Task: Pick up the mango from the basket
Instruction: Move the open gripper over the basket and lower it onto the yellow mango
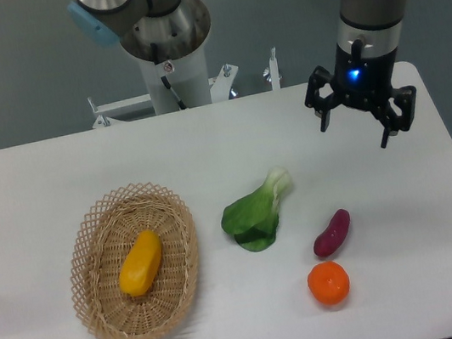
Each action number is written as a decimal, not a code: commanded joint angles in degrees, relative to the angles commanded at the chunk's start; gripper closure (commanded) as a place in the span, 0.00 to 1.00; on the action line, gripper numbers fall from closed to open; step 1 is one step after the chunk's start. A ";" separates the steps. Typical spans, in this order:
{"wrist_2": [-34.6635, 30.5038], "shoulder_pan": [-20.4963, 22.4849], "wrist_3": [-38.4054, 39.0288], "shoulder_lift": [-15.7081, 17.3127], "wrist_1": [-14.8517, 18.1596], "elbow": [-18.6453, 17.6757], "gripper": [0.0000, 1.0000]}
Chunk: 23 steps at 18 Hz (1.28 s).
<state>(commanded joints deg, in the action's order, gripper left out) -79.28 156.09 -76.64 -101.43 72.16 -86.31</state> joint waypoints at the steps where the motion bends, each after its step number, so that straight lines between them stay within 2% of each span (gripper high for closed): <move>1: 0.00 -0.09 0.17 0.00 -0.09 -0.09 0.00; 5: 0.35 -0.61 0.44 0.44 -0.35 -0.70 0.00; 7: 3.41 -2.28 1.75 0.62 -0.26 -1.14 0.00; 10: 7.29 -2.81 11.57 2.28 -1.22 -3.77 0.00; 12: 7.56 -5.08 15.01 3.25 -2.63 -5.70 0.00; 15: 7.38 -10.97 23.35 2.64 -5.53 -6.94 0.00; 19: 6.16 -18.71 35.13 -0.96 -11.59 -7.82 0.00; 23: 2.92 -24.95 39.20 -3.34 -17.30 -11.94 0.00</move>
<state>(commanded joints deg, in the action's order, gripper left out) -76.36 131.14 -37.44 -104.76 54.86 -98.25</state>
